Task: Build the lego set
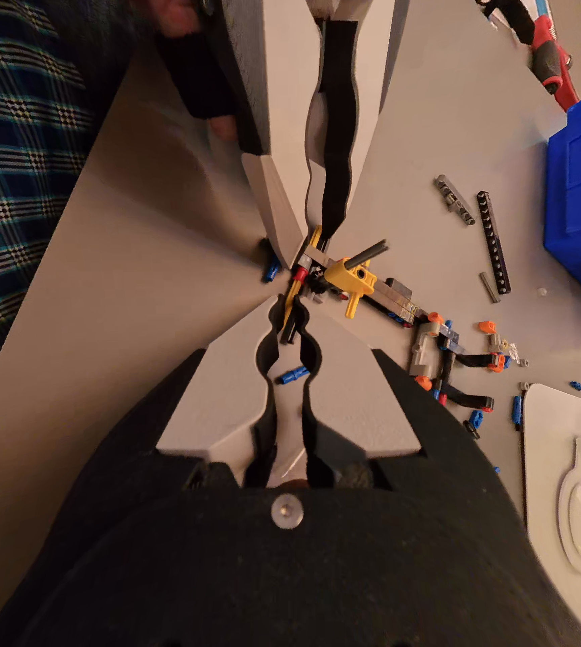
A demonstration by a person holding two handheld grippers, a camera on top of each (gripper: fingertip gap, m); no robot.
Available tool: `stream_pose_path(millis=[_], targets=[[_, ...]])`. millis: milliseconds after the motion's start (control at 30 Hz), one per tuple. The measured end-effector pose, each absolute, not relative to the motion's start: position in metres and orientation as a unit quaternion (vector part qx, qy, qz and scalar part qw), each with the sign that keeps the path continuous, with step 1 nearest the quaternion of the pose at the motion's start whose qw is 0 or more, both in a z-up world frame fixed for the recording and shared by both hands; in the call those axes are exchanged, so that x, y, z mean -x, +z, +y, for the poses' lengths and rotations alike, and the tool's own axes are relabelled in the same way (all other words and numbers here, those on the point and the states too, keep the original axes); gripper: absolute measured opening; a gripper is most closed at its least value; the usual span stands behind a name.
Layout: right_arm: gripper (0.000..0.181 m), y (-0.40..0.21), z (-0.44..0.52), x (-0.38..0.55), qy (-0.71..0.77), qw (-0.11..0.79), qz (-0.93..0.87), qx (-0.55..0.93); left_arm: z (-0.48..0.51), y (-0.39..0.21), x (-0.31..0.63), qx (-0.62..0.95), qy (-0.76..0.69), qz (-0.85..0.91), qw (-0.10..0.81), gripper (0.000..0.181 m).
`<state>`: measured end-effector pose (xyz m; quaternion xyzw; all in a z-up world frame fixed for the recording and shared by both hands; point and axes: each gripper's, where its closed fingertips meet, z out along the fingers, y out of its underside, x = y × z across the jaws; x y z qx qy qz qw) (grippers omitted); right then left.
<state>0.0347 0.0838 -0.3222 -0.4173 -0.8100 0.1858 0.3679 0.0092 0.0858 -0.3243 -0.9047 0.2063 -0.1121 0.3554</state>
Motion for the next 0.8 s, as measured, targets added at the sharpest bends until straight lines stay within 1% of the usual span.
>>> stream_pose_path(millis=[67, 167, 267, 300, 367, 433, 533, 667, 733, 800], targets=[[0.005, -0.314, 0.083, -0.038, 0.189, 0.366, -0.815, 0.408, 0.086, -0.324, -0.009, 0.902, -0.108, 0.215, 0.358, 0.032], [0.022, -0.289, 0.086, -0.039, 0.223, 0.342, -0.827, 0.387, 0.086, -0.324, -0.009, 0.899, -0.111, 0.233, 0.355, 0.032], [0.043, -0.273, 0.098, -0.033, 0.264, 0.284, -0.846, 0.366, 0.086, -0.324, -0.005, 0.898, -0.115, 0.258, 0.339, 0.032], [0.045, -0.271, 0.103, -0.031, 0.272, 0.261, -0.855, 0.356, 0.087, -0.324, -0.003, 0.896, -0.114, 0.267, 0.336, 0.032], [0.045, -0.276, 0.107, -0.027, 0.283, 0.202, -0.879, 0.327, 0.087, -0.324, 0.000, 0.895, -0.114, 0.277, 0.331, 0.032], [0.038, -0.283, 0.103, -0.025, 0.305, 0.132, -0.896, 0.293, 0.087, -0.324, 0.001, 0.891, -0.118, 0.286, 0.333, 0.032], [0.037, -0.288, 0.105, -0.018, 0.290, 0.065, -0.919, 0.257, 0.086, -0.324, 0.004, 0.888, -0.122, 0.293, 0.332, 0.032], [0.044, -0.296, 0.106, -0.001, 0.276, 0.004, -0.936, 0.218, 0.085, -0.324, 0.014, 0.889, -0.121, 0.304, 0.321, 0.032], [0.053, -0.302, 0.106, 0.007, 0.270, -0.013, -0.942, 0.197, 0.085, -0.324, 0.017, 0.889, -0.121, 0.309, 0.316, 0.032], [0.054, -0.302, 0.107, 0.013, 0.266, -0.027, -0.946, 0.183, 0.085, -0.325, 0.021, 0.889, -0.121, 0.311, 0.312, 0.033]])
